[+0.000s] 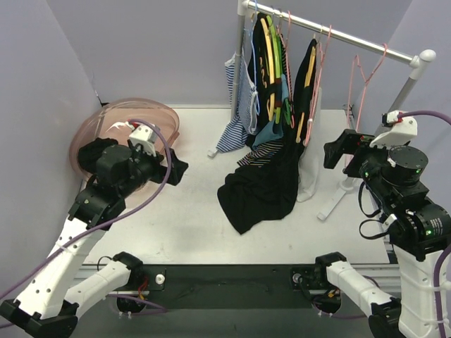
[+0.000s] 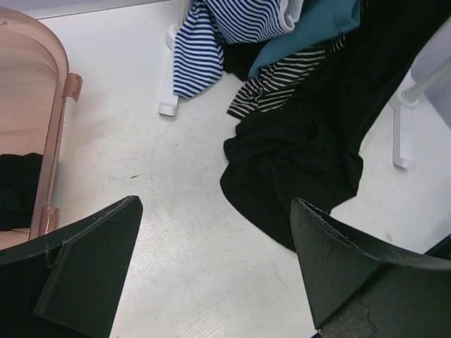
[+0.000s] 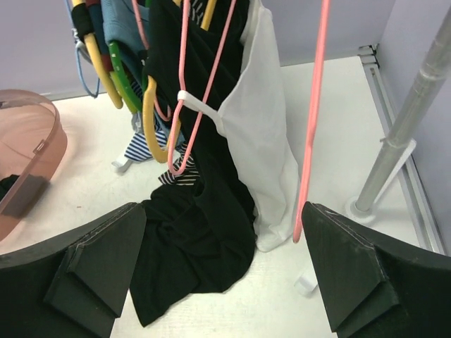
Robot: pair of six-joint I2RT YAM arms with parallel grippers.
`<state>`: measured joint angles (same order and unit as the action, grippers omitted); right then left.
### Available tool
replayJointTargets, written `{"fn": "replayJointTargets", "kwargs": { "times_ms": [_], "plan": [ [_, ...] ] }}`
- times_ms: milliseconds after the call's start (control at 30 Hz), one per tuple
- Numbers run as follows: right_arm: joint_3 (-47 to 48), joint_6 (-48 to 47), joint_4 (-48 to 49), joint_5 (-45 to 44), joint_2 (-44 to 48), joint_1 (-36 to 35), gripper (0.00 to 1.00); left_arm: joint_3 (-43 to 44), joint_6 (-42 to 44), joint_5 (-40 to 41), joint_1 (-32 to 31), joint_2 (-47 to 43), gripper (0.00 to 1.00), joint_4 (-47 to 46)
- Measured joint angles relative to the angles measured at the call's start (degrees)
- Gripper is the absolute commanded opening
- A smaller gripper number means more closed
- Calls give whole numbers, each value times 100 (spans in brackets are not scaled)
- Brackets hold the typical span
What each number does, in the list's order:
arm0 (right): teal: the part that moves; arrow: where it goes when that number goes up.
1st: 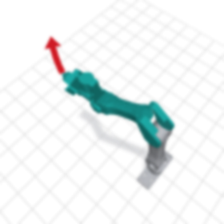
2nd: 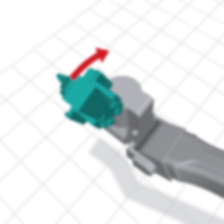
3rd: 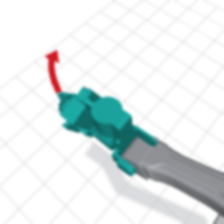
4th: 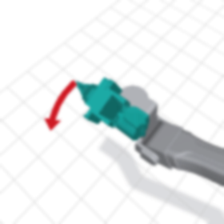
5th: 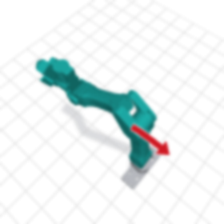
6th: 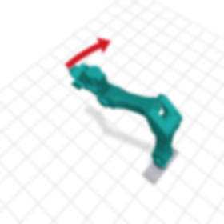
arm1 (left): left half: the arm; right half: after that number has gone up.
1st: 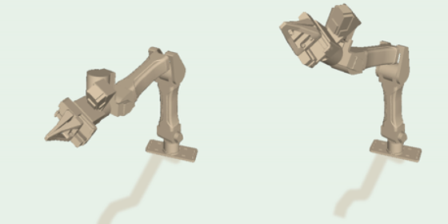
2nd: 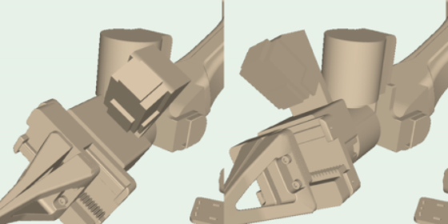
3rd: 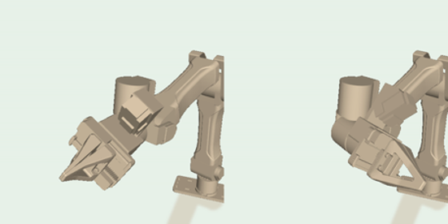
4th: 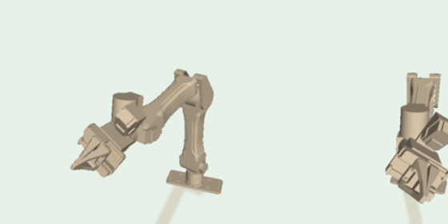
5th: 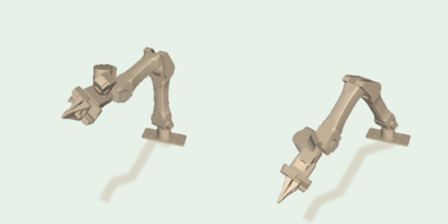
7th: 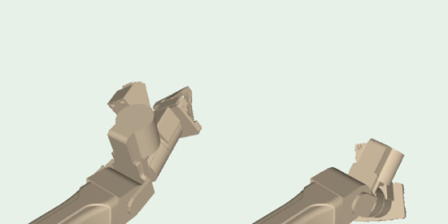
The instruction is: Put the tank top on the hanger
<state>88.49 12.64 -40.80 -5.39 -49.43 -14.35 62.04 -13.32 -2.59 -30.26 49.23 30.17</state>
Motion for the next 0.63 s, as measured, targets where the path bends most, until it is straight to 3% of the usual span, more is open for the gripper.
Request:
{"fn": "replayJointTargets", "kwargs": {
  "times_ms": [233,633],
  "plan": [
    [-90,289,-151,-538,313,0,100,378,-466,-511,872,-48,97,122],
    [-455,562,-214,-1150,922,0,100,654,-608,-564,911,-229,97,490]
  ]
}}
